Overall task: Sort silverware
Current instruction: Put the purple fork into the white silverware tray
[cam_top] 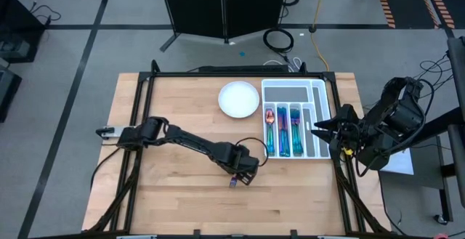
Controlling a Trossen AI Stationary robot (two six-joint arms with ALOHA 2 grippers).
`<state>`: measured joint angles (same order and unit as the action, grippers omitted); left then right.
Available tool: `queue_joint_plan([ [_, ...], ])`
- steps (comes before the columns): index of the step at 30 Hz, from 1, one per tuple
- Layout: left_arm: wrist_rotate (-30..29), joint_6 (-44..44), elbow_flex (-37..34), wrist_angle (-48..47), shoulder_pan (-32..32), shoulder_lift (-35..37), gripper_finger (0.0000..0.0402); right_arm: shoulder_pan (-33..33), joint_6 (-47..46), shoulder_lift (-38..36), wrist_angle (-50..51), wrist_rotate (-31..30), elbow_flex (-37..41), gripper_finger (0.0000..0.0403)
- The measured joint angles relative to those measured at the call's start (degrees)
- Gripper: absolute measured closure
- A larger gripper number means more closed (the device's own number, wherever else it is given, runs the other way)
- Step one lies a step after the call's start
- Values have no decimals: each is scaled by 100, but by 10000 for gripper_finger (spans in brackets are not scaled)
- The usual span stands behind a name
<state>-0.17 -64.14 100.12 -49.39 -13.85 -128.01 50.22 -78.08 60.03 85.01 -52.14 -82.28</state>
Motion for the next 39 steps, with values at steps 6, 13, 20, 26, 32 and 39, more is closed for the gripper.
queue_joint_plan([
  [6, -188, -5, 13, -61, -17, -146, 212, 0, -33, 0, 2, 0, 0, 271],
  [13, -185, 16, 26, -21, -60, -225, 230, 0, -35, -1, 2, -1, 0, 271],
  [20, -264, 44, 52, 34, -103, -238, 316, 0, -65, -1, 12, -2, 0, 271],
  [26, -294, 247, 52, 100, -92, -238, 380, 0, -35, -2, 15, -2, 0, 271],
  [32, -332, 539, 53, -19, -37, -203, 396, 0, -33, -2, 15, -2, 0, 271],
  [39, -750, 1593, 17, -1082, 102, 172, 397, 0, -33, -2, 15, -2, 0, 271],
])
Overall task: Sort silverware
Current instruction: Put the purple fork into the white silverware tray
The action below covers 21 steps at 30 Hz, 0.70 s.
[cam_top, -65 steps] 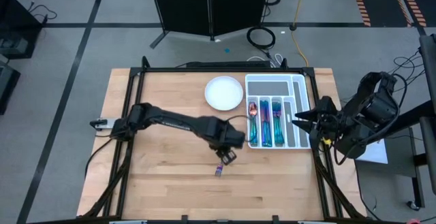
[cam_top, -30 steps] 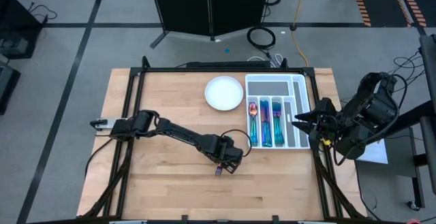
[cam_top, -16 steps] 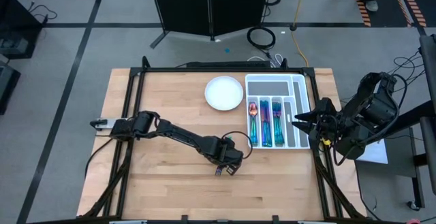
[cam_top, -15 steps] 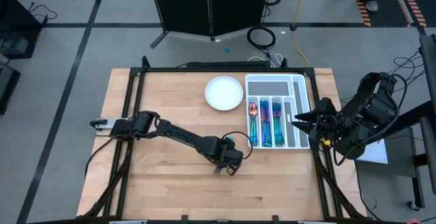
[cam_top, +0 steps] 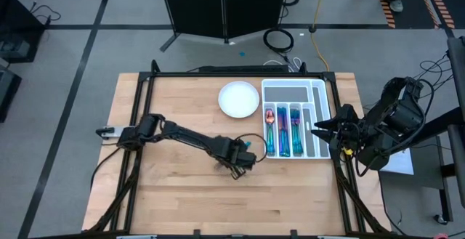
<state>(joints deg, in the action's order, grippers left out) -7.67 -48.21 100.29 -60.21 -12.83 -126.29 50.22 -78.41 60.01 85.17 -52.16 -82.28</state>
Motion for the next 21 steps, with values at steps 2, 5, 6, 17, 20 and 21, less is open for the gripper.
queue_joint_plan([
  [2, -195, 622, 9, -277, 25, 229, 397, 0, 4, 0, 0, 0, 0, 271],
  [5, -342, 2041, 9, -311, 36, 551, 398, 0, 26, 2, 0, 1, 0, 271],
  [6, -369, 2605, 9, -282, 54, 655, 398, 2, 24, 1, 1, 0, 0, 271],
  [17, -1134, 8862, 22, 1547, 755, 1215, 398, 0, -279, -81, 35, 9, 0, 271],
  [20, -1128, 11121, 22, 2601, 896, 1072, 398, 0, -467, -141, 39, 107, 0, 271],
  [21, -1091, 11798, 21, 2883, 946, 1004, 398, 0, -510, -151, 45, 146, 0, 271],
])
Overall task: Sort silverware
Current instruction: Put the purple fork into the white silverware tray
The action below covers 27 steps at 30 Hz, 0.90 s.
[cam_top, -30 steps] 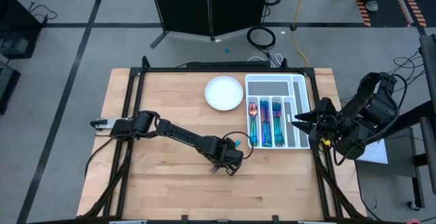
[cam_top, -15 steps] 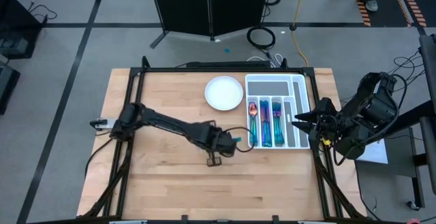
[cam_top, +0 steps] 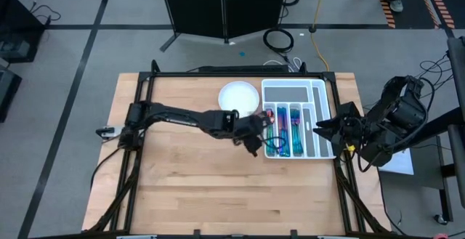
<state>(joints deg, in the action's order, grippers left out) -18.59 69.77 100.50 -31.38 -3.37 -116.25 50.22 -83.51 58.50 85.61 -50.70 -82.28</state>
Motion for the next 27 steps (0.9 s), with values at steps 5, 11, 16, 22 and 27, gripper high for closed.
queue_joint_plan([
  [5, 175, 2620, 10, 1912, 306, -468, 398, 0, -207, -32, 4, -2, 0, 271],
  [11, 1026, 3188, 205, 2841, 580, -1112, 398, 0, -426, -37, 21, 7, 0, 271],
  [16, 1689, 3613, 527, 3709, 675, -1728, 398, 0, -623, -53, 44, 27, 0, 271],
  [22, 2182, 3746, 1276, 3773, 756, -2425, 398, 0, -755, -53, 86, 29, 0, 271],
  [27, 2411, 3765, 1889, 3229, 844, -2890, 398, -2, -786, -55, 130, 13, 0, 271],
])
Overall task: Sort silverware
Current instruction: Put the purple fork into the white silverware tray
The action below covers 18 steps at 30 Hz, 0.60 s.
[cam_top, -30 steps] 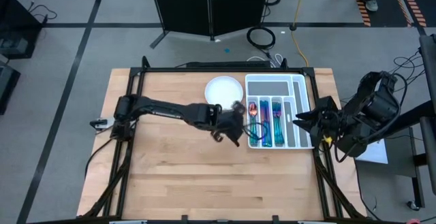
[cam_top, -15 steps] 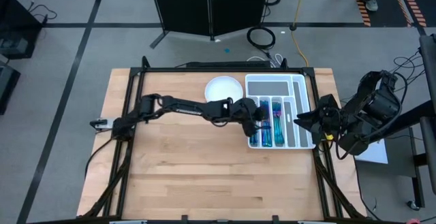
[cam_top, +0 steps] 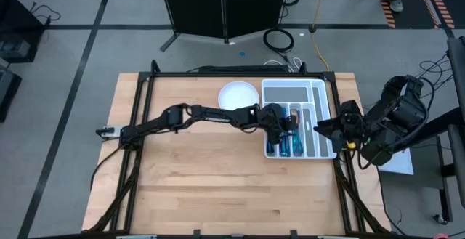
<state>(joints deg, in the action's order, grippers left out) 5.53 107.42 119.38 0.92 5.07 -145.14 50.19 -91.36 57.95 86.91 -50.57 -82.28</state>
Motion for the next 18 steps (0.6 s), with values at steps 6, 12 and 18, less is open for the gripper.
queue_joint_plan([
  [6, -20, 98, 180, -414, 38, -80, 398, 0, -100, 0, 69, -5, 0, 271],
  [12, -11, 81, 180, -410, 99, -80, 398, 0, -107, 0, 81, -6, 0, 271],
  [18, 154, -766, 158, -149, 145, -94, 395, 0, -248, 0, 81, 60, 0, 271],
])
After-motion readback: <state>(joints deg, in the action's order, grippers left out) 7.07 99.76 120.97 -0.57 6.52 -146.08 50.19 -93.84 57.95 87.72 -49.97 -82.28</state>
